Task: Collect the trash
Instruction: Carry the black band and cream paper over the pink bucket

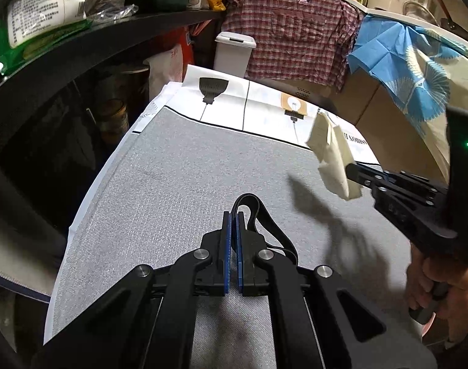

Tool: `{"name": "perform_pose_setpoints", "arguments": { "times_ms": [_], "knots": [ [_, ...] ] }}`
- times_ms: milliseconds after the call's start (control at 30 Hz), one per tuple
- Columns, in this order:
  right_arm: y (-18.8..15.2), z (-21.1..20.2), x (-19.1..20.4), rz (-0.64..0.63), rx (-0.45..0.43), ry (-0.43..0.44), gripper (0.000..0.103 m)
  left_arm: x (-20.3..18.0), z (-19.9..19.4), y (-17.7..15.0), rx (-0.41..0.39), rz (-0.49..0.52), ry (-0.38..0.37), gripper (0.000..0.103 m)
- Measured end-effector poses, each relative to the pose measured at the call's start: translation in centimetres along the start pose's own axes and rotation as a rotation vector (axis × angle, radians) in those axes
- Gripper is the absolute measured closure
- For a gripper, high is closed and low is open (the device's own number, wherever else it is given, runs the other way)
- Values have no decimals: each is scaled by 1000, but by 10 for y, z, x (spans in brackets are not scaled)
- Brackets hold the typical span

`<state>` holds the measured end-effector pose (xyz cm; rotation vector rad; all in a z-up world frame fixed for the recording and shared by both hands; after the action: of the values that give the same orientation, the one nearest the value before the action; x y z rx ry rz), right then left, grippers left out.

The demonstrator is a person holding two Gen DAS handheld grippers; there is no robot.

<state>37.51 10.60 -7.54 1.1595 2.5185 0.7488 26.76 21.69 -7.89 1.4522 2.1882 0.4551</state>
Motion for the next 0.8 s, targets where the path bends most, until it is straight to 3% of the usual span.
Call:
{"name": "perform_pose_setpoints", "arguments": {
  "times_ms": [267, 467, 800],
  "knots": [
    [-37, -69, -17, 84, -3, -50, 102, -20, -27, -6, -47, 49, -24, 100],
    [-70, -135, -17, 101, -62, -65, 102, -35, -52, -16, -73, 73, -51, 100],
    [-135, -191, -25, 153, -98, -75, 101, -56, -82, -39, -94, 116, -114, 100]
  ]
}}
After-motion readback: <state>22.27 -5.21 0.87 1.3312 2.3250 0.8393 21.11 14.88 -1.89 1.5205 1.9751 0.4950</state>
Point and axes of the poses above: each gripper's, at about its wrist camera, not at the fingertips, and z roughly the way its jaws point, x to its left, y to its top, the point moved 9 cm from there along z, roughly the way its jaws point, and after that the axes turned 10 degrees about x, right-handed, at the moved point
